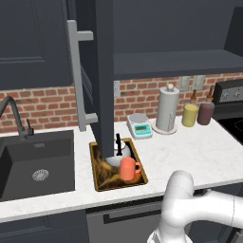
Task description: Pick the kettle from the counter and place it on the tray. Then pick the mug from the cabinet and place it on the tray. Then close the cabinet doors.
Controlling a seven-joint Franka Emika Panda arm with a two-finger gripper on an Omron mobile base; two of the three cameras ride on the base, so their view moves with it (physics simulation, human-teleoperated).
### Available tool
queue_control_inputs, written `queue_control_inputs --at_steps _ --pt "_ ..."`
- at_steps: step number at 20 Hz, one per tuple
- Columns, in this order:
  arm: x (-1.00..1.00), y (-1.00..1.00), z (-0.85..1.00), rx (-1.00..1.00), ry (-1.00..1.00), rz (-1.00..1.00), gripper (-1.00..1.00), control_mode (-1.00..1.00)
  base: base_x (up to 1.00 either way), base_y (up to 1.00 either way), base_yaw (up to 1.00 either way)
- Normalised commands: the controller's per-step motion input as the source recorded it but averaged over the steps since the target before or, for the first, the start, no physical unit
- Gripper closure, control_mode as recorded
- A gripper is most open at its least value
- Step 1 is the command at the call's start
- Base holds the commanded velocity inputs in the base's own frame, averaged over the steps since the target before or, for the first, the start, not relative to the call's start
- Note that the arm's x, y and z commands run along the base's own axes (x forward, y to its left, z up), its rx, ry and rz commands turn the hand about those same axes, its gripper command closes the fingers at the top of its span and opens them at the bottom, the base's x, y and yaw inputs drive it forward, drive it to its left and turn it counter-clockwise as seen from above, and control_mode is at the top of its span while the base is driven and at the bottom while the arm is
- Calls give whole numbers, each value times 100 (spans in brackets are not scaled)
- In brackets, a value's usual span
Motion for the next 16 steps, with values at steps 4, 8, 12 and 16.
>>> queue_control_inputs --at_steps 4,8,12,16 --pt "-10 41 16 -16 -3 0 -100 -100 0 0 0" --pt "-17 43 17 -20 -4 0 -100 -100 0 0 0" --pt "-17 42 20 -21 -3 0 -100 -100 0 0 0" --pt "-18 37 27 -16 -4 0 -100 -100 0 0 0"
